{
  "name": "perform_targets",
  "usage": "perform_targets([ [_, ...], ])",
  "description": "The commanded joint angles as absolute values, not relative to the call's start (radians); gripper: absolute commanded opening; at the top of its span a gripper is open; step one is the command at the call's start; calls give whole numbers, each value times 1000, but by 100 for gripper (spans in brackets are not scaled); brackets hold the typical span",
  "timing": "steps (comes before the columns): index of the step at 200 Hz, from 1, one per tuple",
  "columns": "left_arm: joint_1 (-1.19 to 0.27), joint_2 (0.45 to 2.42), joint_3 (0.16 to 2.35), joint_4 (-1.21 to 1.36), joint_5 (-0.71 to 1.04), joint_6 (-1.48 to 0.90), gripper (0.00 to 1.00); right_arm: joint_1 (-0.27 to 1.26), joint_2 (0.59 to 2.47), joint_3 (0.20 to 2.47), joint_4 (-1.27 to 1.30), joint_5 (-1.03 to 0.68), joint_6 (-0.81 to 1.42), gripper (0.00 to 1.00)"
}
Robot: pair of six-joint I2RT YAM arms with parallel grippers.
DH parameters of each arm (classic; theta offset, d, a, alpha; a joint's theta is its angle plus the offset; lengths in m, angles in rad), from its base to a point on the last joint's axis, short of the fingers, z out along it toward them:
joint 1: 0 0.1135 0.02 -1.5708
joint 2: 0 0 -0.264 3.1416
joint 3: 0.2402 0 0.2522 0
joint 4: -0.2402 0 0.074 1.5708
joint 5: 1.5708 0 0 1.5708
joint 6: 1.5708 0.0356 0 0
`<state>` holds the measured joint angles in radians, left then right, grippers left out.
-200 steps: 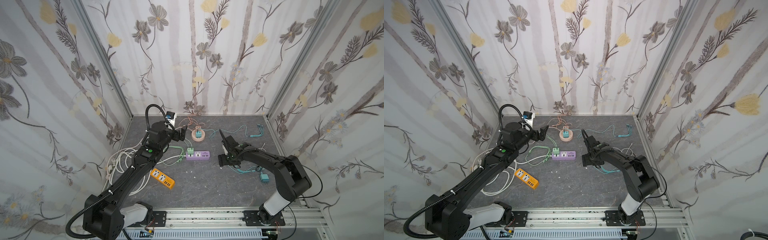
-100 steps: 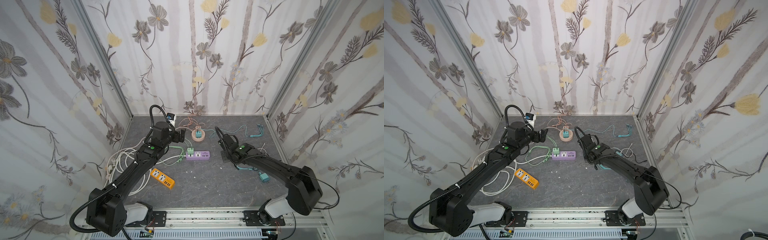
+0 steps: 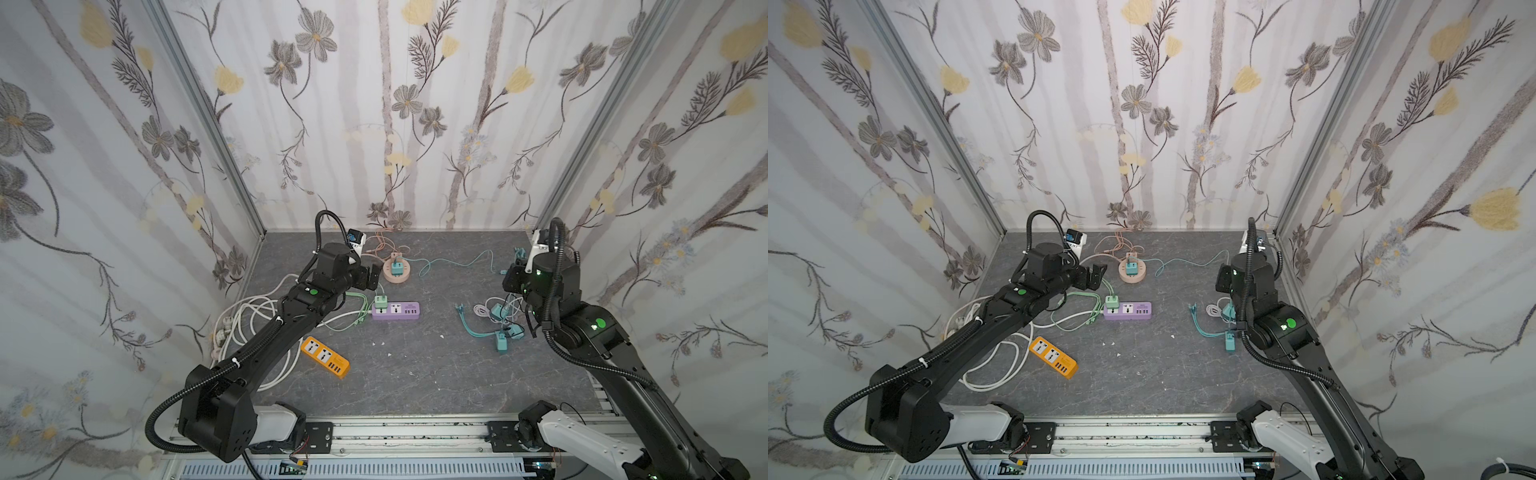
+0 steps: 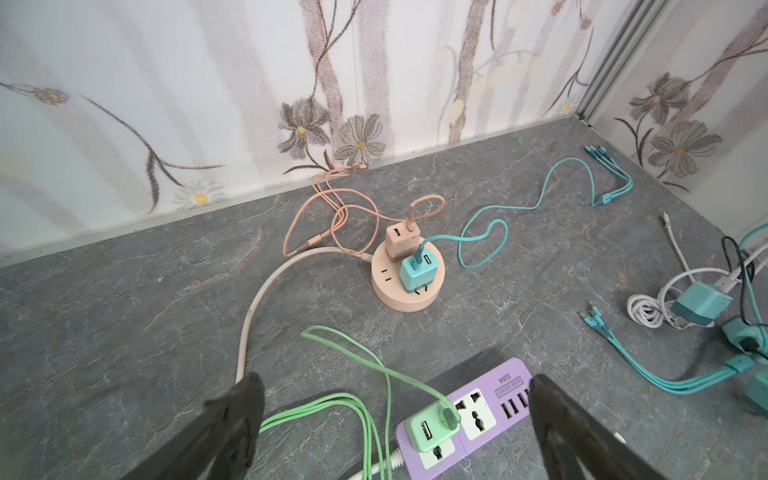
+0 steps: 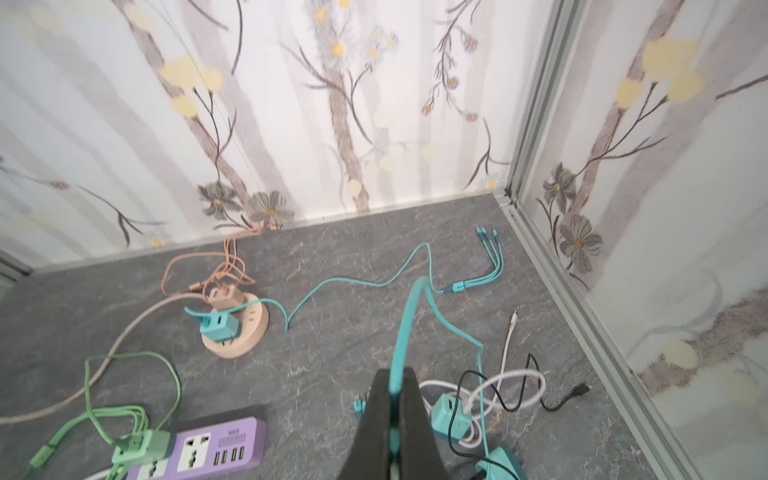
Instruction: Insert the plug
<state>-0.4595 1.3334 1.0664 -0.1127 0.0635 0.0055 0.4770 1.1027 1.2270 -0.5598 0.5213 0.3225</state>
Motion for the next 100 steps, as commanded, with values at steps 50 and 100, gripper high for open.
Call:
perform_targets([
  [50,-557,1385,1127,-188,243,142,100,468,1039,1328,-463,349,289,0],
  [100,-650,1440,1124,-172,325,180,100,480,1076,1298,-434,83,384,0],
])
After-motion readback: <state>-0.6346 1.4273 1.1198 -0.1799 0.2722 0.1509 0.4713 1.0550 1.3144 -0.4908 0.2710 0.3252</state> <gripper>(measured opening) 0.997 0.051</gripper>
